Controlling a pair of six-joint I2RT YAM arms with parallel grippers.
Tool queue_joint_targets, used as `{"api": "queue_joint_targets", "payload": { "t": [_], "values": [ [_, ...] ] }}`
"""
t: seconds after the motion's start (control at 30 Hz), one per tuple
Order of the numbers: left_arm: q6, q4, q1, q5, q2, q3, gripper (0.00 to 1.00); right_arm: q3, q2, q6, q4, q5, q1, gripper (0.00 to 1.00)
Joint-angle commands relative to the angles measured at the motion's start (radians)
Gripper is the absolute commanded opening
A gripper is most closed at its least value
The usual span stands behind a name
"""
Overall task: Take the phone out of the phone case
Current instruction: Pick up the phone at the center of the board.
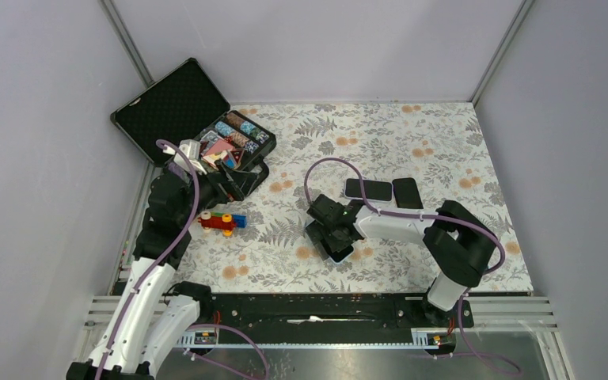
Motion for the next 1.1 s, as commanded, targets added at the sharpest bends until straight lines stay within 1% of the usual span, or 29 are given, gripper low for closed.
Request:
{"api": "queue_joint_targets", "payload": {
  "t": [0.0, 0.07, 0.13, 0.2, 0.27, 0.37, 0.43, 0.53, 0.6, 0.73, 0.83, 0.9, 1.07],
  "values": [
    [-0.003, 0.006, 0.005, -0.028, 0.012, 0.050, 0.99, 0.030, 0.077, 0.007, -0.042, 0.067, 0.015, 0.92],
    [-0.008, -0.032, 0.004, -0.074, 0.027, 0.058, 0.99, 0.034, 0.097, 0.010, -0.057, 0.093, 0.015, 0.86],
    [-0.015, -0.076, 0.005, -0.099, 0.051, 0.068, 0.99, 0.022, 0.092, 0.009, -0.039, 0.074, 0.016, 0.78],
    [-0.024, -0.108, 0.005, -0.094, 0.078, 0.077, 0.99, 0.001, 0.066, 0.005, -0.003, 0.032, 0.016, 0.68],
    [-0.037, -0.120, 0.006, -0.077, 0.100, 0.077, 0.98, -0.018, 0.034, 0.009, 0.034, 0.003, 0.015, 0.62],
    [-0.078, -0.114, 0.006, -0.051, 0.122, 0.061, 0.99, -0.039, -0.021, 0.028, 0.082, -0.012, 0.015, 0.60],
    [-0.113, -0.065, 0.004, 0.003, 0.137, 0.024, 0.98, -0.047, -0.064, 0.038, 0.118, -0.031, 0.014, 0.59],
    [-0.150, -0.023, -0.007, 0.075, 0.210, -0.033, 0.98, -0.063, -0.135, 0.050, 0.174, -0.089, 0.001, 0.59],
    [-0.169, -0.007, -0.038, 0.088, 0.265, -0.053, 0.97, -0.068, -0.177, 0.056, 0.196, -0.139, -0.011, 0.59],
    [-0.220, 0.054, -0.106, 0.083, 0.342, -0.071, 0.95, -0.084, -0.231, 0.084, 0.246, -0.205, -0.044, 0.59],
    [-0.265, 0.075, -0.142, 0.028, 0.365, -0.086, 0.95, -0.117, -0.255, 0.148, 0.321, -0.286, -0.092, 0.58],
    [-0.302, 0.100, -0.150, 0.012, 0.373, -0.107, 0.94, -0.137, -0.251, 0.213, 0.397, -0.355, -0.120, 0.58],
    [-0.401, 0.128, -0.160, -0.035, 0.366, -0.176, 0.92, -0.129, -0.189, 0.309, 0.433, -0.411, -0.134, 0.57]
  ]
}}
